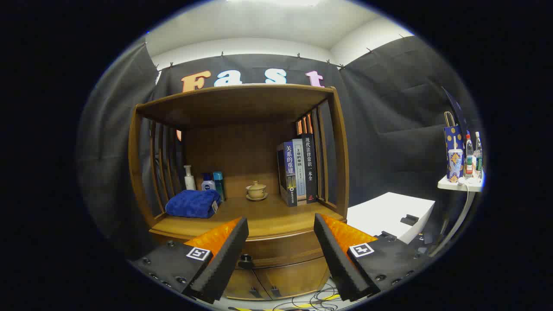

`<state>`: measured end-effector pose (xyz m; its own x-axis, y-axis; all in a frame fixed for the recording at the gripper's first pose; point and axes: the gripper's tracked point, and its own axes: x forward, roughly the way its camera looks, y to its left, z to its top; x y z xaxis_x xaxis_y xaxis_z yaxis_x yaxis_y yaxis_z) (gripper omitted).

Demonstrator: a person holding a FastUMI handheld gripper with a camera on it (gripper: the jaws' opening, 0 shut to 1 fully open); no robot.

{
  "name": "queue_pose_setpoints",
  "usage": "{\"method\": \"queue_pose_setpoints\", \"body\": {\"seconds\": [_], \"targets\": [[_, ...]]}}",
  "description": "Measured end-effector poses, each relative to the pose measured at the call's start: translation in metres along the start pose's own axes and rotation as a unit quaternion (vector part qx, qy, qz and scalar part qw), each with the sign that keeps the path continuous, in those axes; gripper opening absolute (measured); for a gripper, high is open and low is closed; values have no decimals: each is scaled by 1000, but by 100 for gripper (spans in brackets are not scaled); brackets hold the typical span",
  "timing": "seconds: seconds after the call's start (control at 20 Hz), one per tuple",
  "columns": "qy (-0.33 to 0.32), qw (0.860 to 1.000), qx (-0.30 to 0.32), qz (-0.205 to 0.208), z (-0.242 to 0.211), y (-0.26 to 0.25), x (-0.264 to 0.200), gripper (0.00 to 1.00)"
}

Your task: Pull open the drawer, take out the items inside it, and place them on the countertop above the cabinet.

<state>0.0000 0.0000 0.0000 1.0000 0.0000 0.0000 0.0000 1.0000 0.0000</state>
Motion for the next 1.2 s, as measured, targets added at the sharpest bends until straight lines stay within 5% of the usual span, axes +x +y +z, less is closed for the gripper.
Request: {"method": "queue_pose_setpoints", "body": {"seconds": [0.9, 1.2], "targets": [[4, 1000, -8, 12, -11, 9, -1, 100], [9, 999, -6, 35, -49, 24, 13, 100]]}}
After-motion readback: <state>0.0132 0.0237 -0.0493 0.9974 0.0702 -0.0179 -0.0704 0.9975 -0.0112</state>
